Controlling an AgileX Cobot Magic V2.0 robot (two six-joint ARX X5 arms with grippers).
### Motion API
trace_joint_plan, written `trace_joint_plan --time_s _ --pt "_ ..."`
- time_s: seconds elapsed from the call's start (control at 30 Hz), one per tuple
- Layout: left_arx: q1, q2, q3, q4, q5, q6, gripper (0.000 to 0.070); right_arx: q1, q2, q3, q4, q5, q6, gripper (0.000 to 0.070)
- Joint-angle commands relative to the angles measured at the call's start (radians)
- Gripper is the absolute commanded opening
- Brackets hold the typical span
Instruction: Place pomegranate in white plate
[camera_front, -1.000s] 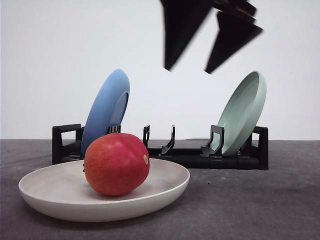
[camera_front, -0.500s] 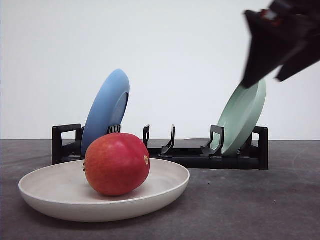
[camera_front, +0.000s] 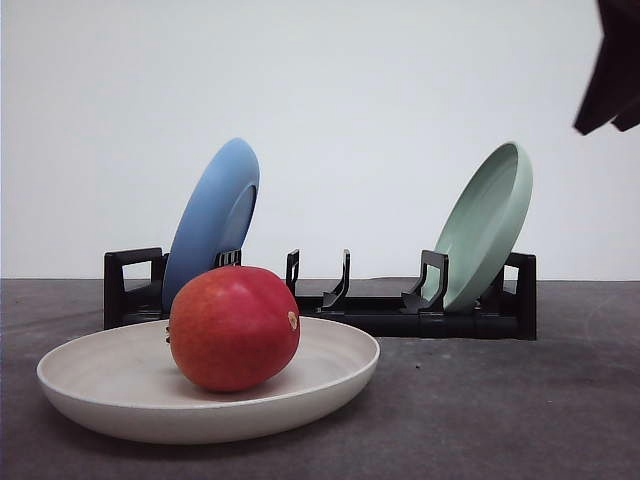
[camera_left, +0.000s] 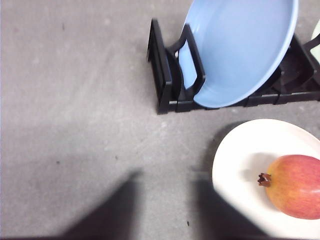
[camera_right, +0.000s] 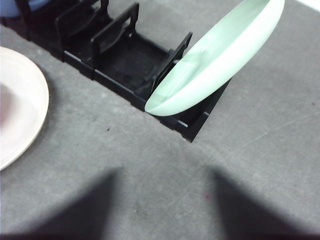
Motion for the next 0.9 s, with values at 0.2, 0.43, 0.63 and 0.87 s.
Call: trace_joint_plan --time_s 0.2,0.43,0.63,0.87 --pt "-0.003 0.003 0.004 0.016 -0.001 0.004 0.0022 0.005 -0.004 0.005 0.024 0.001 0.000 0.0049" --pt "-0.002 0.003 0.004 0.019 -0.001 0.004 0.0022 0.005 -0.004 0.005 0.035 0.001 0.000 0.0049" --pt "0.001 -0.055 -0.059 0.084 -0.002 0.008 0.0023 0.005 -0.004 0.005 0.035 0.001 0.000 0.0049" --pt "0.032 -0.256 -0.312 0.311 -0.006 0.033 0.0023 0.005 -0.004 0.005 0.035 0.001 0.000 0.0049"
